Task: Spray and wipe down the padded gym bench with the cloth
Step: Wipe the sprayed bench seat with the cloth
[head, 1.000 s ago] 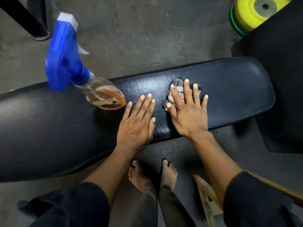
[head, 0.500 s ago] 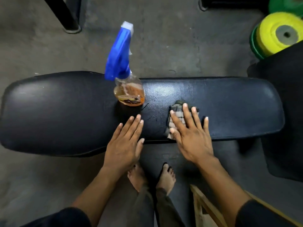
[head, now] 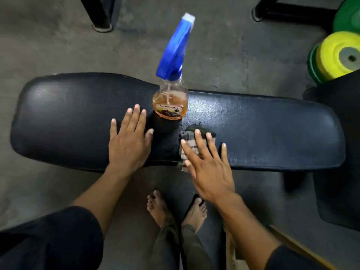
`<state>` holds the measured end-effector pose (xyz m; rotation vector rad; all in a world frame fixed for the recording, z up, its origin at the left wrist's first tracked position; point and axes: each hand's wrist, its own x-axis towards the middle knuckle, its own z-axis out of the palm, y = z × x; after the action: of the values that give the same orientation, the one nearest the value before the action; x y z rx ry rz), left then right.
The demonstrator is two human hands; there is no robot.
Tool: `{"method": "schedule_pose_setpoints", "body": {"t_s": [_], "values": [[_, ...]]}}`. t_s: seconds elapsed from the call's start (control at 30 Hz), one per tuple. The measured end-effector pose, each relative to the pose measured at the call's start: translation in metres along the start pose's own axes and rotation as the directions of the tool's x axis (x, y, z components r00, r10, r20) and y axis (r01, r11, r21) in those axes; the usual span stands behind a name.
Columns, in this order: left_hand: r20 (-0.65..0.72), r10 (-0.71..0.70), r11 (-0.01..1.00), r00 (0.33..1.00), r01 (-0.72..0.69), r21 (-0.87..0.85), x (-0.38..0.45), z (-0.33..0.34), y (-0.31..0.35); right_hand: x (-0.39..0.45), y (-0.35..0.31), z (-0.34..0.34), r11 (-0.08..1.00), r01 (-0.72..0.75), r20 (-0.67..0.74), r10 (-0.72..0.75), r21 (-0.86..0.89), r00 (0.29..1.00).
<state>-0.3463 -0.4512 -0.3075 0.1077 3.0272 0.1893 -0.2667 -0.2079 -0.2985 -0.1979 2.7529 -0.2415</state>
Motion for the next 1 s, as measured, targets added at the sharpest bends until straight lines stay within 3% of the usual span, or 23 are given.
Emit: {"method": "schedule_pose_setpoints", "body": {"t_s": [0.17,0.37,0.67,0.83,1.0], "values": [[-0.046,0.018,1.0,0.999,-0.017,0.008,0.015,0.007,-0.004,0.021,0.026,-0.015,0.992,-0.126,-0.025,0.126,0.001,0.992],[-0.098,0.012,1.0,0.995,-0.011,0.007,0.012,0.012,-0.006,0.062,-0.002,-0.021,0.982,-0.173,-0.061,0.177,0.072,0.982],[-0.106,0.006,1.0,0.994,-0.004,0.015,0.012,0.016,-0.006,0.019,-0.024,0.002,0.987,-0.151,-0.073,0.155,0.058,0.985],[-0.111,0.011,1.0,0.994,-0.01,0.012,0.013,0.021,-0.008,0.041,-0.02,-0.006,0.943,-0.318,-0.097,0.327,0.101,0.94],[-0.103,0.019,1.0,0.995,-0.018,0.008,0.014,0.026,-0.012,0.069,-0.062,-0.005,0.852,-0.489,-0.11,0.513,0.185,0.851]]}}
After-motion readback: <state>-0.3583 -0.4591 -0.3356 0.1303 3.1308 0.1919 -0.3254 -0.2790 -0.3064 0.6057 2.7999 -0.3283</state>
